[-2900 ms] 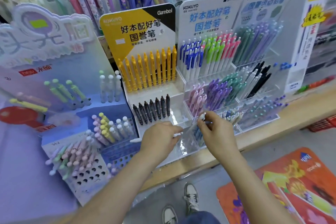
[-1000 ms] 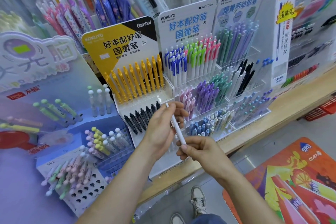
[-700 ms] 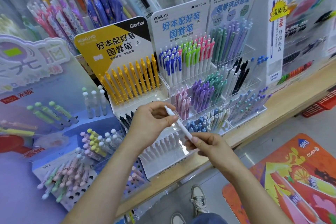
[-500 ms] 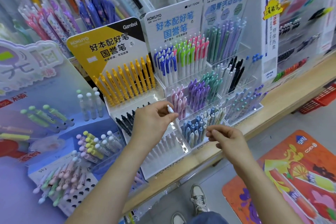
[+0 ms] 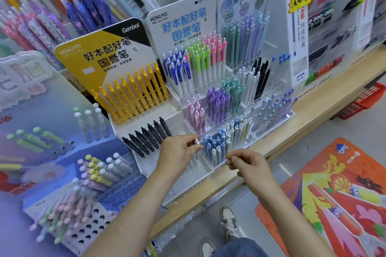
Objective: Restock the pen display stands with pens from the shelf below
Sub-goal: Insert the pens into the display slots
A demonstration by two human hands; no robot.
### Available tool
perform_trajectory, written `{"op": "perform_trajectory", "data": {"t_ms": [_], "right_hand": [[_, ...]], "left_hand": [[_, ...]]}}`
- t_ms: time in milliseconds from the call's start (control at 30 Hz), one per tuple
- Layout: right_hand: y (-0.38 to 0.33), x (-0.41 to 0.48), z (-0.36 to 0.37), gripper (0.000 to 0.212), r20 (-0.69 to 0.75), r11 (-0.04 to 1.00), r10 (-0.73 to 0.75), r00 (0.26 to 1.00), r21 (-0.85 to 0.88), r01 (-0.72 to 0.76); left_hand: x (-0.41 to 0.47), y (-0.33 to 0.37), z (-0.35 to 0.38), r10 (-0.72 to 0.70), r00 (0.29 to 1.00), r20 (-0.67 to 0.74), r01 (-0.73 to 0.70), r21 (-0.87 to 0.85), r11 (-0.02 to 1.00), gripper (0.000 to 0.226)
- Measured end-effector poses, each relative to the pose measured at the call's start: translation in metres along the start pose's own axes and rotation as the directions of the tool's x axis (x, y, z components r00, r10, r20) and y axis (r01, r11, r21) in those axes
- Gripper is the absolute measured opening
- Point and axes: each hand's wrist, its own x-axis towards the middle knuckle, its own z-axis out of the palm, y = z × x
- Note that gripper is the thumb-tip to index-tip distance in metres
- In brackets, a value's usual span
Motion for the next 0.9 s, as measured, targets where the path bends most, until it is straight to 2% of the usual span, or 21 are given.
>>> {"op": "perform_trajectory", "data": {"t_ms": [233, 333, 467, 700, 900], "right_hand": [[0.002, -0.001, 0.004, 0.024, 0.026, 1.0, -0.001, 1.0, 0.024, 0.0], [0.002, -0.001, 0.005, 0.022, 0.036, 1.0, 0.0, 0.999, 0.018, 0.0], [0.002, -0.001, 0.011, 0.025, 0.069, 1.0, 0.001, 0.998, -0.003, -0.001], [0.005, -0.001, 0.013, 0.025, 0.074, 1.0, 0.021, 0.997, -0.012, -0.02], [0.005, -0.007, 0.004, 0.023, 0.05, 0.999, 0.023, 0.998, -0.024, -0.022]], "left_hand": [[0.007, -0.007, 0.001, -0.01, 1.0, -0.021, 0.01, -0.011, 1.0, 0.025], [0.008, -0.015, 0.004, 0.035, 0.999, 0.03, -0.038, 0.103, 0.994, 0.022], [0.007, -0.023, 0.008, 0.175, 0.972, 0.158, -0.214, 0.277, 0.937, 0.022], [0.015, -0.02, 0.009, 0.189, 0.966, 0.174, -0.243, 0.38, 0.892, 0.019], [0.019, -0.017, 0.015, 0.193, 0.954, 0.229, -0.287, 0.513, 0.809, 0.025]]}}
